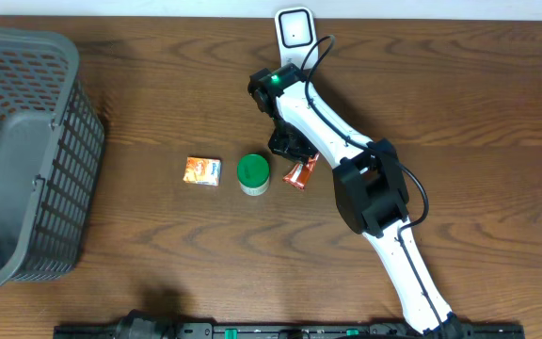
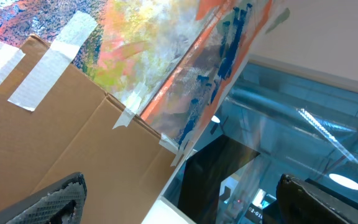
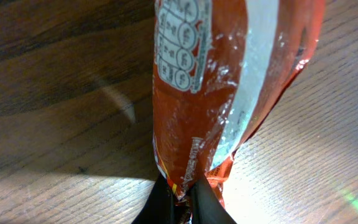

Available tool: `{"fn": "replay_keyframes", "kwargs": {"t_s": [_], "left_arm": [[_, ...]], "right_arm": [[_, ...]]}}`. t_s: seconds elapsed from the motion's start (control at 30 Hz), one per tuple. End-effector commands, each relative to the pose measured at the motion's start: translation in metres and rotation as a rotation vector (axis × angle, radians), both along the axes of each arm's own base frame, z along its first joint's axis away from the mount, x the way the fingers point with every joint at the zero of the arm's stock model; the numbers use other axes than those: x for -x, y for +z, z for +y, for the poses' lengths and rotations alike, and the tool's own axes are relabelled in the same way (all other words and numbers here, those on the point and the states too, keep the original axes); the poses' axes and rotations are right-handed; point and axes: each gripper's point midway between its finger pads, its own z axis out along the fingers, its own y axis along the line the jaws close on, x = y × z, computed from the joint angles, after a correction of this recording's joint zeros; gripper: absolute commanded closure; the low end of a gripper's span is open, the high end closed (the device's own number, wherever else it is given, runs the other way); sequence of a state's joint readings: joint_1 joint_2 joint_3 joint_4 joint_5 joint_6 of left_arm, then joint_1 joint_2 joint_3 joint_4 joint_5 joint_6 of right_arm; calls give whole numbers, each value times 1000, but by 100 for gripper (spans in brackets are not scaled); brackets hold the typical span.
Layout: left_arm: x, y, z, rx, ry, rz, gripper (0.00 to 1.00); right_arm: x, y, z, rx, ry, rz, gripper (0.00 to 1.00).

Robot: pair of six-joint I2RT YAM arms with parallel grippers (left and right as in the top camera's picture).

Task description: Scan the item barcode

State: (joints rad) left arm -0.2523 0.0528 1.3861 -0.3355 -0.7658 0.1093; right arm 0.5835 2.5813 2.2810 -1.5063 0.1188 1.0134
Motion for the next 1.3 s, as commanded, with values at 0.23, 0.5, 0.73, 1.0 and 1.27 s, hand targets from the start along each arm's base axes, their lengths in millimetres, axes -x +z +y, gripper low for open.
{"fn": "replay_keyframes", "kwargs": {"t_s": [0.23, 0.5, 0.73, 1.0, 1.27], "left_arm": [[4, -1, 2, -3, 14, 2, 2], [4, -1, 2, -3, 14, 2, 2], [4, -1, 2, -3, 14, 2, 2], [4, -1, 2, -3, 14, 2, 2], [4, -1, 2, -3, 14, 2, 2]], "right_arm": [[-31, 32, 22, -106, 104, -94, 99], [-29, 35, 34, -153, 96, -92, 99], [14, -3, 27, -84, -1, 59, 97], [12, -4, 25, -87, 11, 59, 72], [-1, -1, 9, -106, 7, 60, 78]]}}
